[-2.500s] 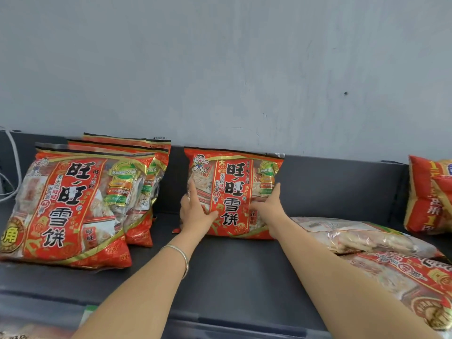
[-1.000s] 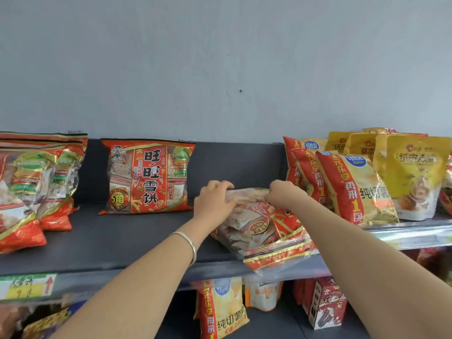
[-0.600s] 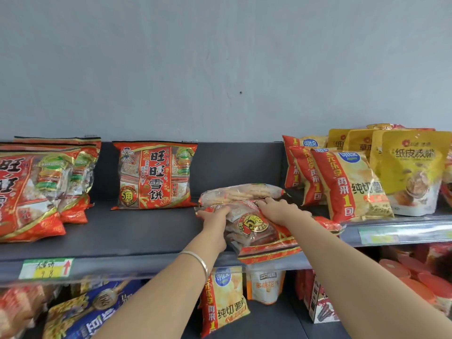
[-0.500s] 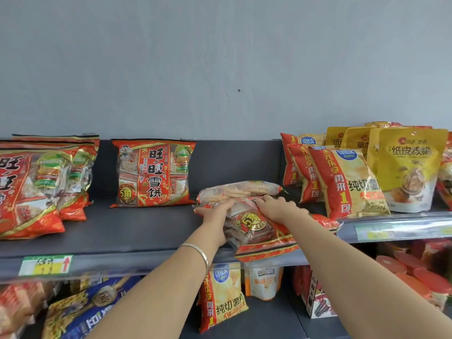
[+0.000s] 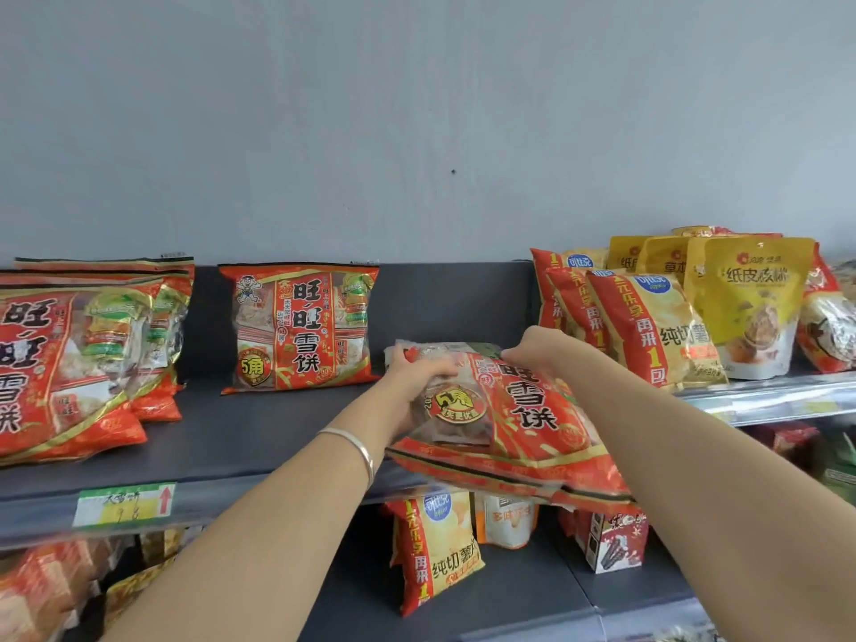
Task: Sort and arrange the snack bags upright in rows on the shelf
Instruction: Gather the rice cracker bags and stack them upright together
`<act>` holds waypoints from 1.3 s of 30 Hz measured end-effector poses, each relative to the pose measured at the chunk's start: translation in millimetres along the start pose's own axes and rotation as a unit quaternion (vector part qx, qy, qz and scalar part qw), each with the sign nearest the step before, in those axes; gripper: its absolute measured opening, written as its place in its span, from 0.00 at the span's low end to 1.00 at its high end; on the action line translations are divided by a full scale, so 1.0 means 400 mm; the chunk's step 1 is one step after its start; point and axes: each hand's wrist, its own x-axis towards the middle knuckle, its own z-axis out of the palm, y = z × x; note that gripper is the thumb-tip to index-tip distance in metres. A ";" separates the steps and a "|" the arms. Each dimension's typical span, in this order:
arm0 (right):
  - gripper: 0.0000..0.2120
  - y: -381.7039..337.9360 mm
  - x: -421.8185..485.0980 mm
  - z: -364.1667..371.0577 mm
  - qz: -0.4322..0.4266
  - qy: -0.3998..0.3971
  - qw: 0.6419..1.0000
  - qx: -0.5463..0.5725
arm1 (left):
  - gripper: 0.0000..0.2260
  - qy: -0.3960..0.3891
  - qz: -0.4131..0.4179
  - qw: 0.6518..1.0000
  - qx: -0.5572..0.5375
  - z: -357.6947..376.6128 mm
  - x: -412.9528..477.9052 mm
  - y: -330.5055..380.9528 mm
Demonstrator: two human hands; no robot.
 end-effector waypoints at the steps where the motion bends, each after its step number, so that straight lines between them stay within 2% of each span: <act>1: 0.16 -0.008 -0.010 0.016 0.011 0.002 1.000 0.010 | 0.47 -0.014 0.003 1.000 0.004 -0.018 -0.009 0.000; 3: 0.18 -0.037 -0.039 0.041 0.026 0.007 0.999 0.036 | 0.46 -0.029 0.016 0.999 0.011 -0.059 -0.026 -0.003; 7: 0.30 -0.102 -0.082 0.058 0.059 0.049 0.991 0.111 | 0.46 -0.028 0.072 0.997 -0.008 -0.159 -0.055 0.001; 9: 0.37 -0.140 -0.099 0.058 0.082 0.052 0.966 0.241 | 0.46 -0.026 0.098 0.994 -0.035 -0.220 -0.065 0.007; 11: 0.42 -0.180 -0.121 0.057 0.096 0.038 0.921 0.375 | 0.46 -0.012 0.127 0.989 -0.069 -0.279 -0.074 0.013; 14: 0.48 -0.224 -0.156 0.068 0.118 0.002 0.898 0.423 | 0.46 0.021 0.156 0.981 -0.117 -0.357 -0.078 0.021; 16: 0.46 -0.245 -0.177 0.079 0.111 -0.058 0.888 0.442 | 0.45 0.040 0.165 0.978 -0.122 -0.400 -0.076 0.025; 18: 0.38 -0.271 -0.189 0.089 0.080 -0.098 0.871 0.475 | 0.42 0.053 0.168 0.980 -0.089 -0.436 -0.069 0.033; 21: 0.24 -0.321 -0.188 0.102 0.032 -0.078 0.835 0.543 | 0.35 0.090 0.195 0.976 0.018 -0.484 -0.053 0.045; 23: 0.21 -0.363 -0.179 0.116 -0.008 -0.061 0.811 0.582 | 0.29 0.130 0.231 0.960 0.087 -0.507 -0.042 0.056; 26: 0.21 -0.431 -0.145 0.138 -0.046 -0.035 0.792 0.608 | 0.28 0.216 0.259 0.927 0.165 -0.532 -0.016 0.086; 29: 0.19 -0.484 -0.098 0.151 -0.061 -0.019 0.783 0.619 | 0.28 0.267 0.239 0.912 0.200 -0.549 0.021 0.116; 34: 0.18 -0.524 -0.009 0.211 -0.093 0.010 0.757 0.647 | 0.34 0.275 0.237 0.924 0.124 -0.567 0.101 0.120; 37: 0.26 -0.533 0.039 0.265 -0.116 0.035 0.768 0.629 | 0.39 0.278 0.221 0.928 0.116 -0.575 0.147 0.087; 39: 0.33 -0.534 0.069 0.308 -0.108 0.051 0.810 0.574 | 0.42 0.299 0.207 0.920 0.148 -0.570 0.171 0.046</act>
